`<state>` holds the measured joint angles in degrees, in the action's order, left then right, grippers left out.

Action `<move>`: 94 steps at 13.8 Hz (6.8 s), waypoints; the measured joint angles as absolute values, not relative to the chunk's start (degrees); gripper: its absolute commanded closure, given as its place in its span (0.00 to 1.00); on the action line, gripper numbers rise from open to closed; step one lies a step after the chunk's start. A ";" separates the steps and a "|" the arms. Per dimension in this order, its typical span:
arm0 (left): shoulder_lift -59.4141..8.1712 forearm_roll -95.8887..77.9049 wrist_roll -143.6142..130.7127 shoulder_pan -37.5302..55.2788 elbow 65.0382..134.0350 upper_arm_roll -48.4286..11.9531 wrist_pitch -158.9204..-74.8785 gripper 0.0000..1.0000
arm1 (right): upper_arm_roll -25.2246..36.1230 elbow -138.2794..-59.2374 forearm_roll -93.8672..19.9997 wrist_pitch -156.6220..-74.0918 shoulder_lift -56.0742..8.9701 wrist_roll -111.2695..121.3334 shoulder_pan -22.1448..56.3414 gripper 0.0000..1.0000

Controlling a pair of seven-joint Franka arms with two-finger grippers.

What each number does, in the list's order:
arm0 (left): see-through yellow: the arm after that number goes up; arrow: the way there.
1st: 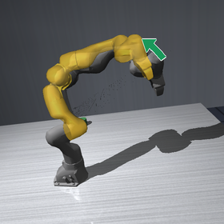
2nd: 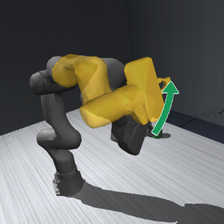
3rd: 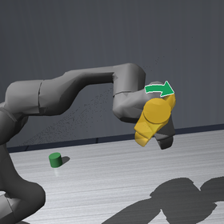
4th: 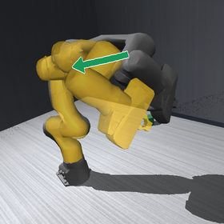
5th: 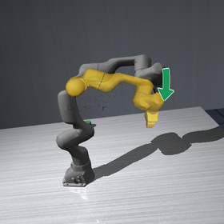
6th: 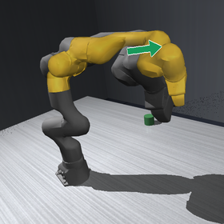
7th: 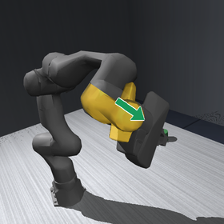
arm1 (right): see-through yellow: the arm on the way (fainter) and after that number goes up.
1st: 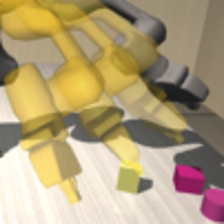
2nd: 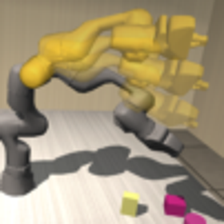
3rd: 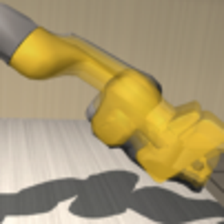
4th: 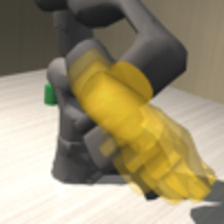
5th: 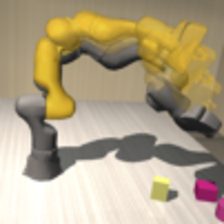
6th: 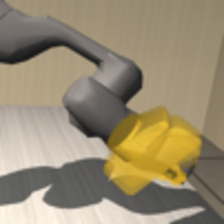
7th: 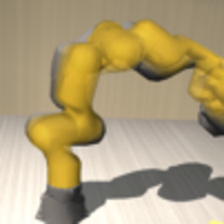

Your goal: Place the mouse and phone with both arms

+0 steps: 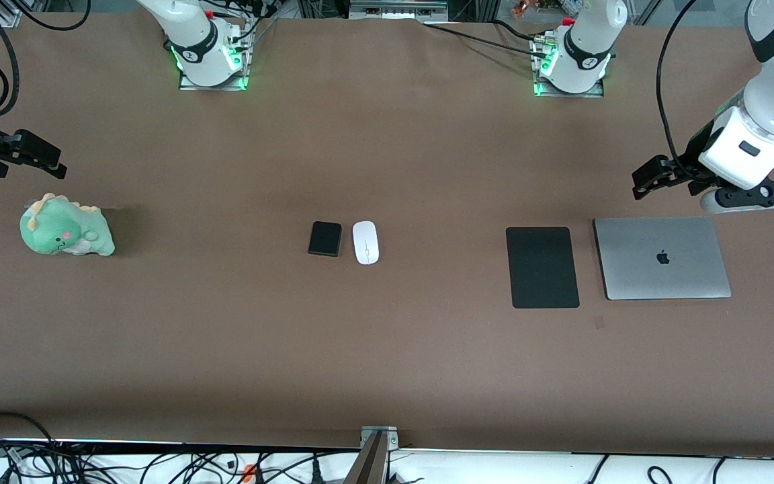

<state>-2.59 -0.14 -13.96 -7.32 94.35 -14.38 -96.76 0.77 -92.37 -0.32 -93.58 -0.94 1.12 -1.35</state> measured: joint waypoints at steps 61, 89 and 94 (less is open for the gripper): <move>-57.67 -5.21 -57.21 45.29 68.76 -1.63 -129.92 0.50 | 0.83 -94.59 3.15 -92.57 -7.91 1.22 0.84 0.00; -29.61 -1.88 -13.94 10.84 118.62 -1.39 -144.99 0.00 | 0.05 -94.89 -2.08 -121.87 -29.56 -31.29 24.96 0.00; -22.05 -1.88 -13.58 8.69 116.69 -1.91 -138.01 0.00 | 0.11 -94.98 -2.06 -128.58 -34.60 -35.16 30.30 0.00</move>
